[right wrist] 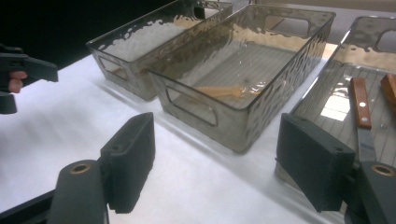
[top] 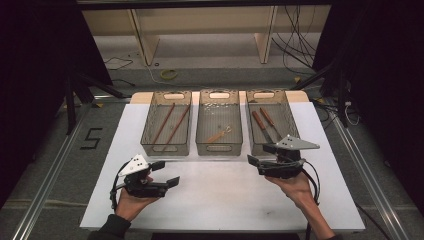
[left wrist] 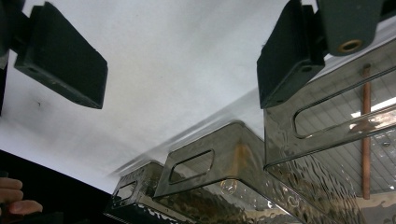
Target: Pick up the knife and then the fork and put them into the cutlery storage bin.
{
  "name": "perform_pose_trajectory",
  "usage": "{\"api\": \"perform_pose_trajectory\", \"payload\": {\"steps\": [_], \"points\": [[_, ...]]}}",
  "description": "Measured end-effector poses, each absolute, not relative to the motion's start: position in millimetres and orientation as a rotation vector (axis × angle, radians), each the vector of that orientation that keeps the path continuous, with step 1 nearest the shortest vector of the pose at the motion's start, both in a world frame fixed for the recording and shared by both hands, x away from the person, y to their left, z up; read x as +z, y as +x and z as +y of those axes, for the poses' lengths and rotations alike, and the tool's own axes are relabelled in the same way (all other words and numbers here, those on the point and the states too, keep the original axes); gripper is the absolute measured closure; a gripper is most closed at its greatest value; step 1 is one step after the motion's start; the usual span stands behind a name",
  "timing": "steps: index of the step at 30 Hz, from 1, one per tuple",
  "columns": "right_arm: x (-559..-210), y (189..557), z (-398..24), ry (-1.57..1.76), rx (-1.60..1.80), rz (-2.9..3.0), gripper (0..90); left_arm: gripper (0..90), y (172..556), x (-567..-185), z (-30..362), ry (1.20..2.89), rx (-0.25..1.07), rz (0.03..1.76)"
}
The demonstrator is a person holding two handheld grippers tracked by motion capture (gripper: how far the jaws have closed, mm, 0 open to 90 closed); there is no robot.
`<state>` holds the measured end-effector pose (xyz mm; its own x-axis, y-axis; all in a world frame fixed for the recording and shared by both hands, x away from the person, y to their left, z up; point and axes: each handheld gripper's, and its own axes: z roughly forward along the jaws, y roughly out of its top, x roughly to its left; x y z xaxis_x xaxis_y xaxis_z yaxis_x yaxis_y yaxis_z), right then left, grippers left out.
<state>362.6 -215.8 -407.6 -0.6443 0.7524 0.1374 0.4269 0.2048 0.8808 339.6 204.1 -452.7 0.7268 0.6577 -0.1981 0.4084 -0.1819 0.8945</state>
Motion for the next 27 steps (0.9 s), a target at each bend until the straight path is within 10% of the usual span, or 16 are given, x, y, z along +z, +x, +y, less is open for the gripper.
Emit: {"api": "perform_pose_trajectory", "payload": {"steps": [27], "points": [[-434, 321, -231, 1.078, 1.492, 2.121, 26.4, 15.8, 338, -453, 205, 1.806, 0.246, 0.833]]}}
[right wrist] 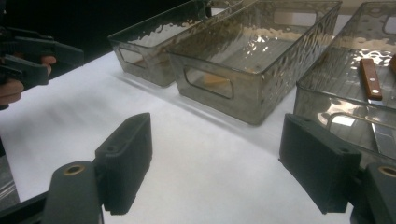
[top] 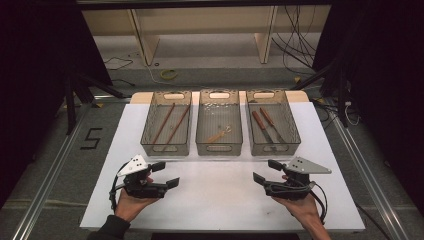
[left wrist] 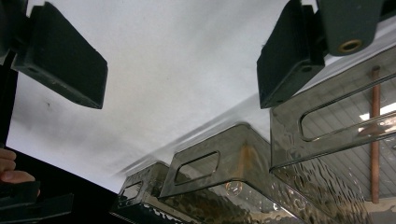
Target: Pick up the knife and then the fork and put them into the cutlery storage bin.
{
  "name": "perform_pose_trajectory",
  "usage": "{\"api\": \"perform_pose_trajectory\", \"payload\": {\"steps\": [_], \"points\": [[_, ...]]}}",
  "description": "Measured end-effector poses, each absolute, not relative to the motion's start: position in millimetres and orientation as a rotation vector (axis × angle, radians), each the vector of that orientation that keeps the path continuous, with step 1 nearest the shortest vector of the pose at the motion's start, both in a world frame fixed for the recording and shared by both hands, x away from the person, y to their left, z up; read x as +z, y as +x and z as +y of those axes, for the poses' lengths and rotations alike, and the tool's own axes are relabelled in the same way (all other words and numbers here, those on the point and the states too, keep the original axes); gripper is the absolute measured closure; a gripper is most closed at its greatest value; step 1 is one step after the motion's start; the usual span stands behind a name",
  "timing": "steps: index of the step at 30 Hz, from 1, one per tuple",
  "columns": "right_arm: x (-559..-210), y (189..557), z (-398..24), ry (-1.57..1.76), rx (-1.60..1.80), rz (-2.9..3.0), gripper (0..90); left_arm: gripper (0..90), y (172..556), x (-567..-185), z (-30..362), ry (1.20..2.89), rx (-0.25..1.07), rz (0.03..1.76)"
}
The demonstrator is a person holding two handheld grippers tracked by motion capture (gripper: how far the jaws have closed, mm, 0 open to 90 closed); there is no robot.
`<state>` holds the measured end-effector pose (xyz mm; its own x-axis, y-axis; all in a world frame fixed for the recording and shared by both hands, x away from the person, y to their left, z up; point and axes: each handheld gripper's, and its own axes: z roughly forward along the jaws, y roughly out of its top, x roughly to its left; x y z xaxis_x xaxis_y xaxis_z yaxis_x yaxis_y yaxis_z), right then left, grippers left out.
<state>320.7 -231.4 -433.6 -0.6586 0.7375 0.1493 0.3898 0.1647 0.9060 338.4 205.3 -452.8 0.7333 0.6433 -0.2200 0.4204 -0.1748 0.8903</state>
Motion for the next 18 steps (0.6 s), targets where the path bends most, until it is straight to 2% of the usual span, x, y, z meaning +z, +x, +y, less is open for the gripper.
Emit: {"api": "perform_pose_trajectory", "payload": {"steps": [18], "points": [[-440.0, 312.7, -235.7, 1.092, 1.497, 2.109, 26.5, 15.8, 338.3, -452.9, 204.6, 1.815, 0.245, 0.828]]}}
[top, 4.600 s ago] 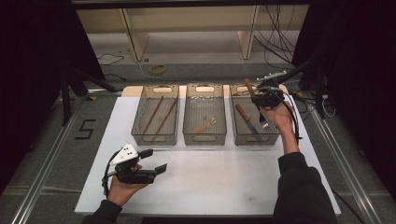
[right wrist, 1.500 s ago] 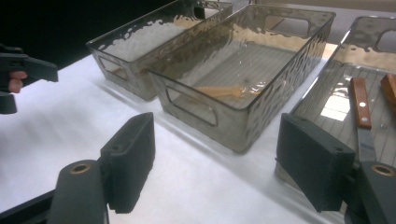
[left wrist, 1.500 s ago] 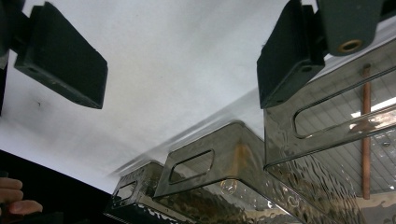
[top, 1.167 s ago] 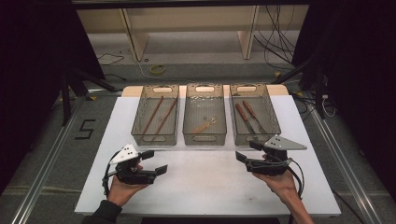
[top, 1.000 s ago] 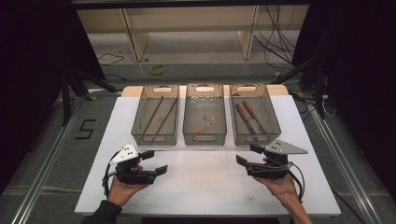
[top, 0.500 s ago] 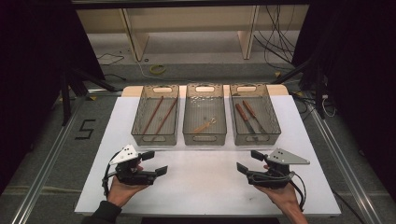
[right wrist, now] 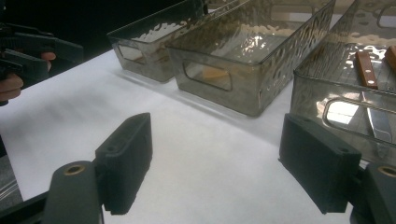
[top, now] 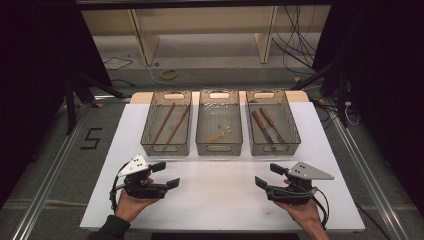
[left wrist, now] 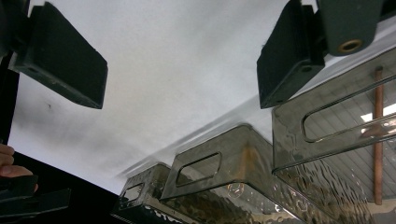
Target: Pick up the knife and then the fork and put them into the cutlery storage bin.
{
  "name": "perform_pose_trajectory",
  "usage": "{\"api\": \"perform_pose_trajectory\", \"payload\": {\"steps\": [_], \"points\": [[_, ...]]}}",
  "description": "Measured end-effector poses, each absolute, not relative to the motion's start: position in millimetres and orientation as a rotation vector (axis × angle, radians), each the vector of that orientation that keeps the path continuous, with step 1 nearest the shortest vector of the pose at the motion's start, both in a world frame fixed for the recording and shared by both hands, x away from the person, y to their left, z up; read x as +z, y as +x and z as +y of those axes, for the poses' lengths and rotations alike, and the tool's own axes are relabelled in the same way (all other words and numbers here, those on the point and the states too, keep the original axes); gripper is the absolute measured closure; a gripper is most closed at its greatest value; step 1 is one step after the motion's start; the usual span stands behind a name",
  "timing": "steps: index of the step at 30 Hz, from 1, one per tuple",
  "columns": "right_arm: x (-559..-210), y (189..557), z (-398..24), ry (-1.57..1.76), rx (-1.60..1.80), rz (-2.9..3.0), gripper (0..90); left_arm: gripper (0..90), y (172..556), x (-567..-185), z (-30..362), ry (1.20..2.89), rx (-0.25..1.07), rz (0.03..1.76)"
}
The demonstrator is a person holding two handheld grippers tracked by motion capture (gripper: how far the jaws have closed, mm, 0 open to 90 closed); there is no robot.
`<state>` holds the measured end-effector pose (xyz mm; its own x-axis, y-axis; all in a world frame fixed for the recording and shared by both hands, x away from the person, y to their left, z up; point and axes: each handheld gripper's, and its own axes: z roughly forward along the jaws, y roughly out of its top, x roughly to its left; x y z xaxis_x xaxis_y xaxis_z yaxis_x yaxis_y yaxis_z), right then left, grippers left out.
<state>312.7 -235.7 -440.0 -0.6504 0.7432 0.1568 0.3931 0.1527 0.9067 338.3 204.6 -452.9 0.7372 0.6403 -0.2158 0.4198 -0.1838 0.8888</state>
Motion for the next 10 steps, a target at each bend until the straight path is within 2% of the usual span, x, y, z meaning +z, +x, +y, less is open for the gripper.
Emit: {"api": "perform_pose_trajectory", "payload": {"steps": [10], "points": [[-440.4, 313.0, -236.2, 1.093, 1.494, 2.107, 26.5, 15.8, 338.3, -452.8, 204.6, 1.815, 0.245, 0.829]]}}
